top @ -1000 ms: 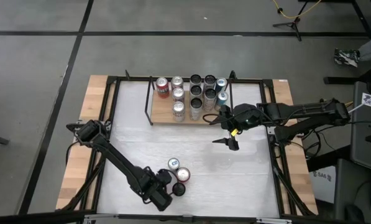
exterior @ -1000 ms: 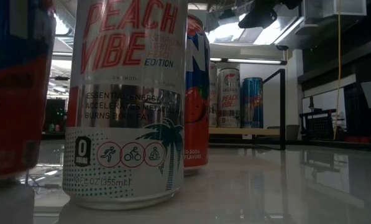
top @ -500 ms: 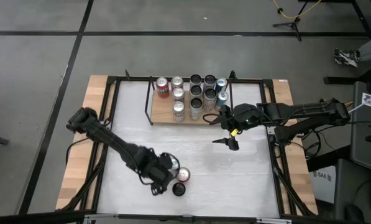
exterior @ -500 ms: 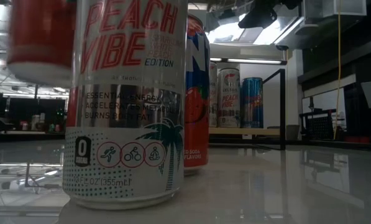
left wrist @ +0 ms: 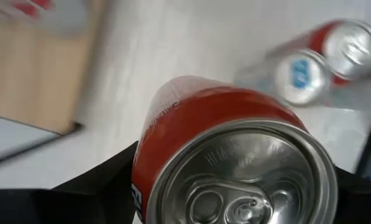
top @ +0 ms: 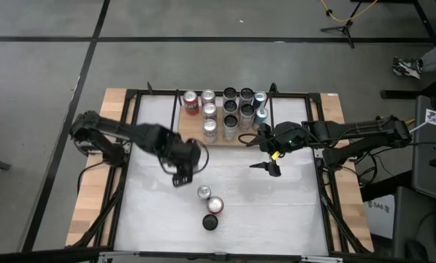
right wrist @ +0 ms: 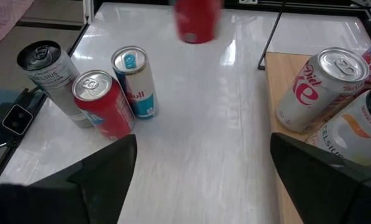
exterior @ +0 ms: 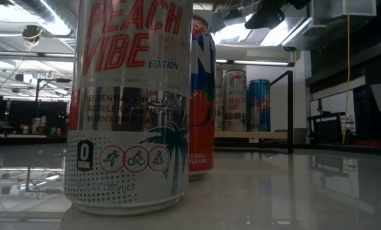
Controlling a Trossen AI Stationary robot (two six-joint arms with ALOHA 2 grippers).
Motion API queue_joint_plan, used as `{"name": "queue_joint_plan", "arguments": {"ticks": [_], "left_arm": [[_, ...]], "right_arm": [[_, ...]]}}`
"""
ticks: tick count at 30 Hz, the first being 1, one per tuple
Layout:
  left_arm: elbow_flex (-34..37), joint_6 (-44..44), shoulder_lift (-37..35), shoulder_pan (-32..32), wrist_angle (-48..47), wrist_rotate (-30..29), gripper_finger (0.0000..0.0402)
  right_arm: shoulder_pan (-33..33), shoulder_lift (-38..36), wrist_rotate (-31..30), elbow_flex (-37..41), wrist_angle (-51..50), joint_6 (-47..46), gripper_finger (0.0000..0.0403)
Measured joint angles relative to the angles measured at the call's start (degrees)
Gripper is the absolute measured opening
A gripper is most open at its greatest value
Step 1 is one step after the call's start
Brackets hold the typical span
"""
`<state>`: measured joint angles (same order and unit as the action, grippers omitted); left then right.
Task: Place canned beverage on shelf
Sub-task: Put the red soda can onto the shelf aligned with the other red soda can
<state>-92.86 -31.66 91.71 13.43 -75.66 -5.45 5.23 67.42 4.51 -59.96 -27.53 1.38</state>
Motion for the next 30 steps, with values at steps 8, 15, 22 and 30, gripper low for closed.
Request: {"name": "queue_joint_plan", "arguments": {"ticks": [8,15,22,30], "left_arm": [[0.00,18.13,-0.84,-13.28,-0.66,0.50,0.0300],[0.00,29.98,-0.49,-22.94,-0.31,0.57,0.0301],[3.33,34.22,-0.47,-29.78,2.51,3.93,0.0301],[10.89,38.35,-0.44,-34.77,9.09,5.44,0.0301]], "right_arm": [[0.00,0.00,0.00,0.00,0.02,0.00,0.0363],[0.00,0.00,0.00,0.00,0.01,-0.01,0.0363],[0.02,0.00,0.00,0.00,0.02,0.00,0.0363],[0.00,0.00,0.00,0.00,0.02,0.01,0.0363]]}}
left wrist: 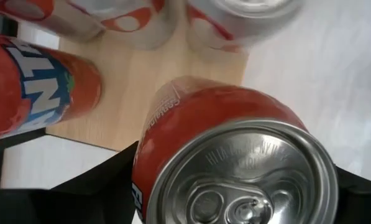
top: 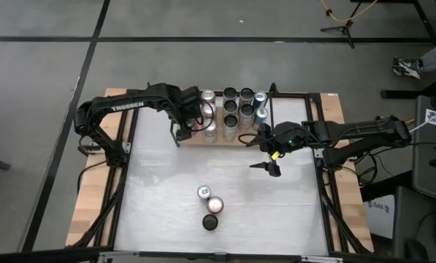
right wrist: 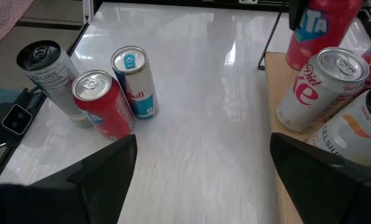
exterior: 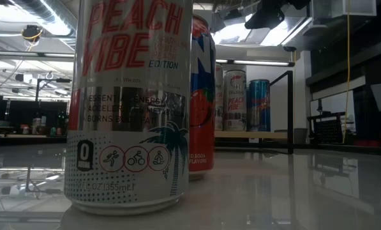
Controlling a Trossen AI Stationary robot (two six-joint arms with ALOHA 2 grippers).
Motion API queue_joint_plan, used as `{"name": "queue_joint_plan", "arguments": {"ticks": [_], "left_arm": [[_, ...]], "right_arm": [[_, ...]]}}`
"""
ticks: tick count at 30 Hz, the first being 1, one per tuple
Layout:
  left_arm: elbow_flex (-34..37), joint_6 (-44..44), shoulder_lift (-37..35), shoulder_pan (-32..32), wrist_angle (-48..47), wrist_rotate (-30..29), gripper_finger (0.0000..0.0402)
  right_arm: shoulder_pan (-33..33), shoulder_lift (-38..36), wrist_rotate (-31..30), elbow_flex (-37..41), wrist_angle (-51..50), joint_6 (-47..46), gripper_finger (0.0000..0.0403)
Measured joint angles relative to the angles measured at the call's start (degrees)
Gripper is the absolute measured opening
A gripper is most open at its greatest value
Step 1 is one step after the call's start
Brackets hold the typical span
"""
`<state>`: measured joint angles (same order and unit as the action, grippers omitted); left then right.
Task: Place canned beverage on shelf
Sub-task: Put the red soda can onto the shelf aligned with the other red soda can
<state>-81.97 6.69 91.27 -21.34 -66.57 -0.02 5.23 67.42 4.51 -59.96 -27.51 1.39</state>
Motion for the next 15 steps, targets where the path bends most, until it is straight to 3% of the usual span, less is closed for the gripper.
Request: {"name": "queue_joint_plan", "arguments": {"ticks": [15], "left_arm": [[6.71,1.64,-0.05,-4.24,7.85,2.78,0.0302]], "right_arm": [[0.00,0.00,-0.02,0.00,0.01,0.57,0.0363]]}}
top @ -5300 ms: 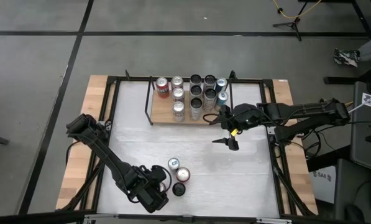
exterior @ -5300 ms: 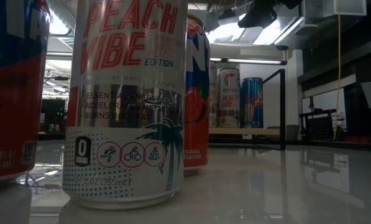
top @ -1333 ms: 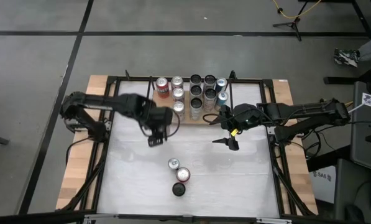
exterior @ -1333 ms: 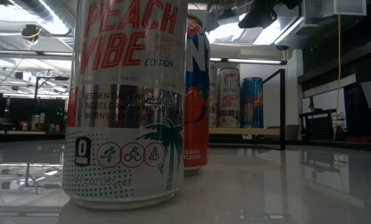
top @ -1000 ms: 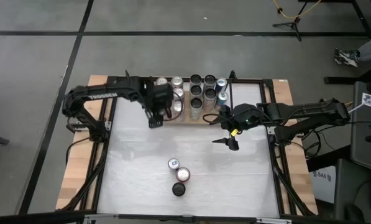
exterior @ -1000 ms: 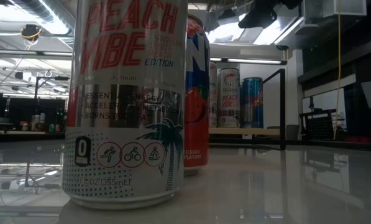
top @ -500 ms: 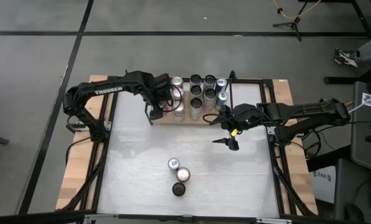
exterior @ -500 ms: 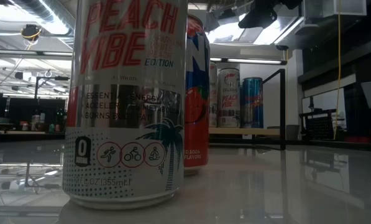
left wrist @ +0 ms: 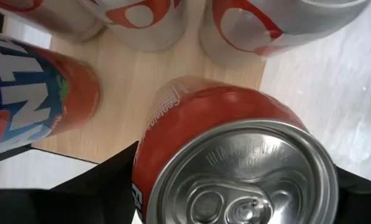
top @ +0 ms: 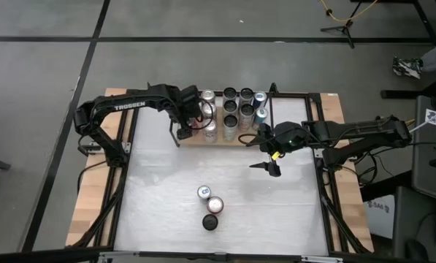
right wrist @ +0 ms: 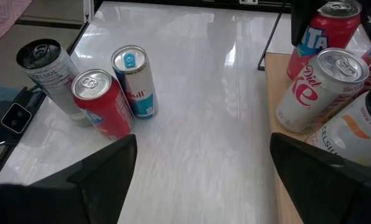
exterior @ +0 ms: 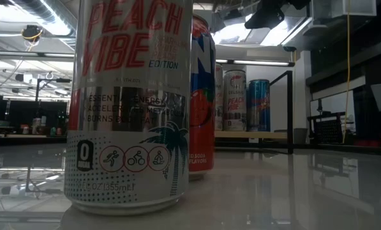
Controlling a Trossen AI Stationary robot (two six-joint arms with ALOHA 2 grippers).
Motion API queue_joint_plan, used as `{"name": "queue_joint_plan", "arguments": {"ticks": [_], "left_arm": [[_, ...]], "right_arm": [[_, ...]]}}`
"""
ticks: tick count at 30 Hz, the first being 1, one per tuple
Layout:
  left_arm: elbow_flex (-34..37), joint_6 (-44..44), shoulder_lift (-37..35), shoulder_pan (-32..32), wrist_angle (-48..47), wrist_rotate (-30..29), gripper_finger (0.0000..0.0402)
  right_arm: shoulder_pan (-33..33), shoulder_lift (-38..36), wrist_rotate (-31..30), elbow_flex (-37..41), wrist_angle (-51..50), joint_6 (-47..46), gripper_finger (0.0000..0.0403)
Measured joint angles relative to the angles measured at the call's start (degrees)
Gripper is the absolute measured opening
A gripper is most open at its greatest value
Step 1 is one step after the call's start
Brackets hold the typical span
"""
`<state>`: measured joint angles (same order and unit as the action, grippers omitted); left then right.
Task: Place canned beverage on shelf
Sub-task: Put the red soda can onto the shelf aligned with the other red soda can
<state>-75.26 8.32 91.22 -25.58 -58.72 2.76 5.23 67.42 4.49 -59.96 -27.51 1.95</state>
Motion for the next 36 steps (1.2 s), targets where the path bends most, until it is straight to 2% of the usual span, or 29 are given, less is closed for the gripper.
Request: {"name": "queue_joint_plan", "arguments": {"ticks": [36], "left_arm": [[-1.47,-0.23,0.13,1.70,0.34,-0.33,0.0302]], "right_arm": [[0.01,0.00,0.00,0.00,0.00,0.02,0.0363]]}}
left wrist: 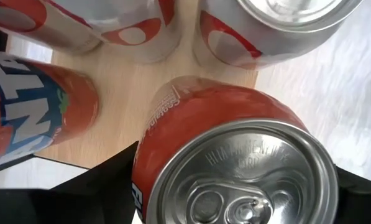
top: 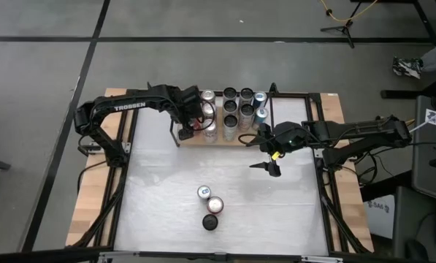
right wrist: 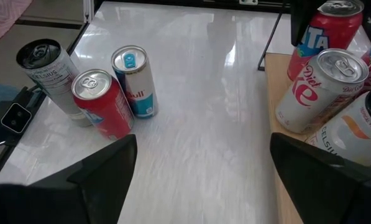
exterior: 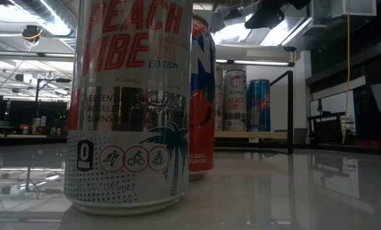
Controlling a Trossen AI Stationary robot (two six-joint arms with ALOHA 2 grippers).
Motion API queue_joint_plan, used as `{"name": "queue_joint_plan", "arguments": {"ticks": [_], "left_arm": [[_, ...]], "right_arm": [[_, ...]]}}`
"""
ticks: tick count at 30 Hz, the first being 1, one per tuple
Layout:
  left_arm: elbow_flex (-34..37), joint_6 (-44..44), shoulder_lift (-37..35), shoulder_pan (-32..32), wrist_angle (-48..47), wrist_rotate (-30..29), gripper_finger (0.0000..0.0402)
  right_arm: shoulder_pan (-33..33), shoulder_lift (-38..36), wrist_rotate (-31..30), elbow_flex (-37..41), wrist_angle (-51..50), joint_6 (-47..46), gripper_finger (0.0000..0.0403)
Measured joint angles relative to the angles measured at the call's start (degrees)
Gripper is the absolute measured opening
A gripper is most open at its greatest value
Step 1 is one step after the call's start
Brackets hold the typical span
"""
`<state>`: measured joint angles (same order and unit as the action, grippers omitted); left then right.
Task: Place canned beverage on shelf
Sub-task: Put the red soda can onto the shelf aligned with the other red soda can
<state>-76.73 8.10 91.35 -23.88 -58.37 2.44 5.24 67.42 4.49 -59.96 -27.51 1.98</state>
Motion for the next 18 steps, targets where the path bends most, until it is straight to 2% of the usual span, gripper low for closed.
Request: {"name": "queue_joint_plan", "arguments": {"ticks": [11,18], "left_arm": [[0.00,-0.01,0.05,0.00,0.16,-0.02,0.0302],[-0.02,-0.04,2.78,1.05,-0.10,-0.08,0.0302]], "right_arm": [[-0.01,0.00,0.00,0.00,0.00,0.00,0.0363],[-0.01,0.00,0.00,0.00,-0.02,0.00,0.0363]]}}
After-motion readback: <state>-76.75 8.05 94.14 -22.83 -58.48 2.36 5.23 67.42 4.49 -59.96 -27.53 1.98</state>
